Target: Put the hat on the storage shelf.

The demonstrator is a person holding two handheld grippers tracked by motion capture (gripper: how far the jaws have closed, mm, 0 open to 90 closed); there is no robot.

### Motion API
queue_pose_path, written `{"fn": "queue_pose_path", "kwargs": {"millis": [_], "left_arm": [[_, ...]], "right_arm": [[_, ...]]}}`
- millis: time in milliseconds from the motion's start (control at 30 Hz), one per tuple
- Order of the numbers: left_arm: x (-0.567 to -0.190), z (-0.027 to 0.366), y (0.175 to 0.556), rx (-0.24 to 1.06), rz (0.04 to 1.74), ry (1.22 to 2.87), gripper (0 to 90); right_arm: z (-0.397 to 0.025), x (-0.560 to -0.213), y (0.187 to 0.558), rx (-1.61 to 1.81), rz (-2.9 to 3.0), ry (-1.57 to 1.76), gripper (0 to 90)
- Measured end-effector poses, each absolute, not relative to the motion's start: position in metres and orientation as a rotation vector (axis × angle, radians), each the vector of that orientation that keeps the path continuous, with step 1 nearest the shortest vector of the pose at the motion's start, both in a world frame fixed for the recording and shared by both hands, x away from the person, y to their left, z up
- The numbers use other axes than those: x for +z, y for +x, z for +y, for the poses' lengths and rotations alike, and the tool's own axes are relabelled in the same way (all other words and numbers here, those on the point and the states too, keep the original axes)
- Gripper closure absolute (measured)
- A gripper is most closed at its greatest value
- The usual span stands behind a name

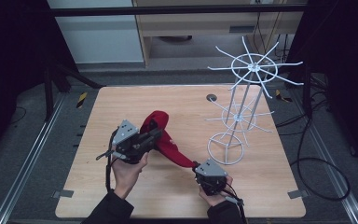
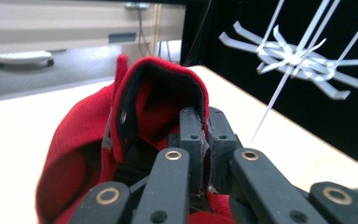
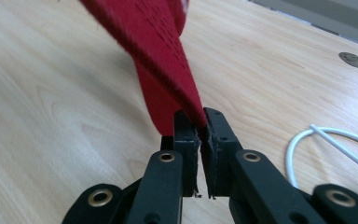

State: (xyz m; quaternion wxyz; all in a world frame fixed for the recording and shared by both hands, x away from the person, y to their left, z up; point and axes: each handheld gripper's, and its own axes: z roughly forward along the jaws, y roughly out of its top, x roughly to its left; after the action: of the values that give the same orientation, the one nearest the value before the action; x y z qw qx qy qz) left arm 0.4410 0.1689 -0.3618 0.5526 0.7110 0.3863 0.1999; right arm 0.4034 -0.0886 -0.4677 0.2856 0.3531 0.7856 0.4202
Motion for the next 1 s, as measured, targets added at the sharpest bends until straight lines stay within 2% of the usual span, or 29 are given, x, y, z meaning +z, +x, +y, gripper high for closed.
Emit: {"fn": "queue_pose_path", "kwargs": {"millis": [233, 467, 533, 733, 1000], "left_arm": [[-0.390, 0.216, 0.427, 0.421, 0.986, 1.649, 87.1], [-0.415, 0.249, 0.404, 0.400, 1.038, 1.684, 86.9], [-0.421, 0.256, 0.402, 0.394, 1.060, 1.693, 86.9], [-0.442, 0.274, 0.407, 0.413, 1.152, 1.776, 86.9], [-0.461, 0.279, 0.420, 0.442, 1.218, 1.886, 86.9]], "right_arm": [[-0.081, -0.465, 0.396, 1.171, 2.140, 0.865, 82.3], [-0.078, -0.468, 0.385, 1.272, 2.278, 0.838, 74.3], [-0.079, -0.468, 0.382, 1.316, 2.315, 0.852, 69.4], [-0.091, -0.464, 0.376, 1.481, 2.316, 0.887, 64.9], [-0.065, -0.463, 0.410, 1.485, 2.262, 0.936, 53.4]]}}
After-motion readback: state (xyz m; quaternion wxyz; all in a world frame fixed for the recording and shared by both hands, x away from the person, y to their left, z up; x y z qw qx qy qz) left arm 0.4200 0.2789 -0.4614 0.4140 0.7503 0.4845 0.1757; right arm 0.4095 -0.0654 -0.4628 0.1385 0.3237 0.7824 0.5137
